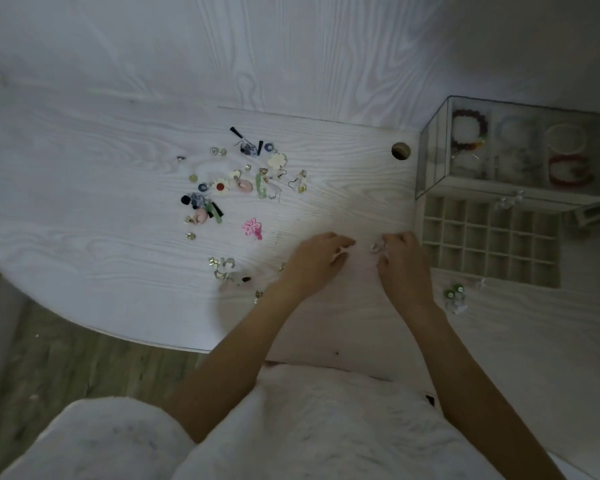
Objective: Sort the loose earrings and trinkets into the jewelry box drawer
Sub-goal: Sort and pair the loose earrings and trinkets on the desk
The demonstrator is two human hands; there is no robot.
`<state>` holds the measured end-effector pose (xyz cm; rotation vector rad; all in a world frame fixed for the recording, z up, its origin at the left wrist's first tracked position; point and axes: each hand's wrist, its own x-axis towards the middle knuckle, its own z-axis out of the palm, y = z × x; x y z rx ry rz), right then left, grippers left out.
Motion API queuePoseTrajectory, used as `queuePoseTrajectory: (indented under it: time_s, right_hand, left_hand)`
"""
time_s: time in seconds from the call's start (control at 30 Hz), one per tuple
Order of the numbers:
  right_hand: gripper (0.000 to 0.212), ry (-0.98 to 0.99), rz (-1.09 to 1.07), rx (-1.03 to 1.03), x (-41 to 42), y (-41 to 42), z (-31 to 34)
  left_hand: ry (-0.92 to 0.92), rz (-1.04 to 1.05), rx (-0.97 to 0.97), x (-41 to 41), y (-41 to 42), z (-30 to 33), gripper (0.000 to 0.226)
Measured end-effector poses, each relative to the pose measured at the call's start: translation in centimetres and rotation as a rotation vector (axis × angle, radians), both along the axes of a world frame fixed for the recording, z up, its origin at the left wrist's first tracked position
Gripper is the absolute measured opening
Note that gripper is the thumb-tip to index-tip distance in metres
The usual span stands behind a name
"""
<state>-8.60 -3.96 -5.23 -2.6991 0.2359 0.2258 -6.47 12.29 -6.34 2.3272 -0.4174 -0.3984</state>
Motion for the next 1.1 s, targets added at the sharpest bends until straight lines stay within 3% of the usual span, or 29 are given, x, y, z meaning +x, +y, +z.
queuePoseTrajectory:
  time_s: [0.17,0.3,0.4,0.53,0.7,0.87,1.1]
  right_hand:
    - [0.027,-0.029,0.174,0.012,0.3,3.5,1.4]
    - [0.028,-0.023,0.312,0.118,1.9,8.4,0.6]
    - [0.035,-0.012,0.455,0.165,3.4,12.5,-0.4]
    - [0.036,0.036,0.466,0.144,5.1,15.9,-2.2]
    - [0.017,0.004,0.39,0.182,5.9,16.5,-2.9]
    - [0.005,-0.054,0.362,0.198,5.6,15.2,-2.8]
    - [0.011,-0.056,0.305,0.135,5.7,15.1,-2.5]
  left_hand:
    - [-0.163,0.26,0.091,-2.5,8.5,1.7,0.019]
    - [-0.108,0.546,0.141,-3.0,14.1,1.6,0.017]
    - [-0.017,0.671,0.026,-1.8,16.9,1.7,0.017]
    - [0.03,0.524,0.07,0.9,17.6,0.9,0.023]
    - [-0.041,0.255,0.19,2.8,14.5,-1.4,0.031]
    - [-0.049,0.301,0.151,2.9,13.9,-2.0,0.028]
    - [0.046,0.346,0.101,3.0,14.1,-1.9,0.022]
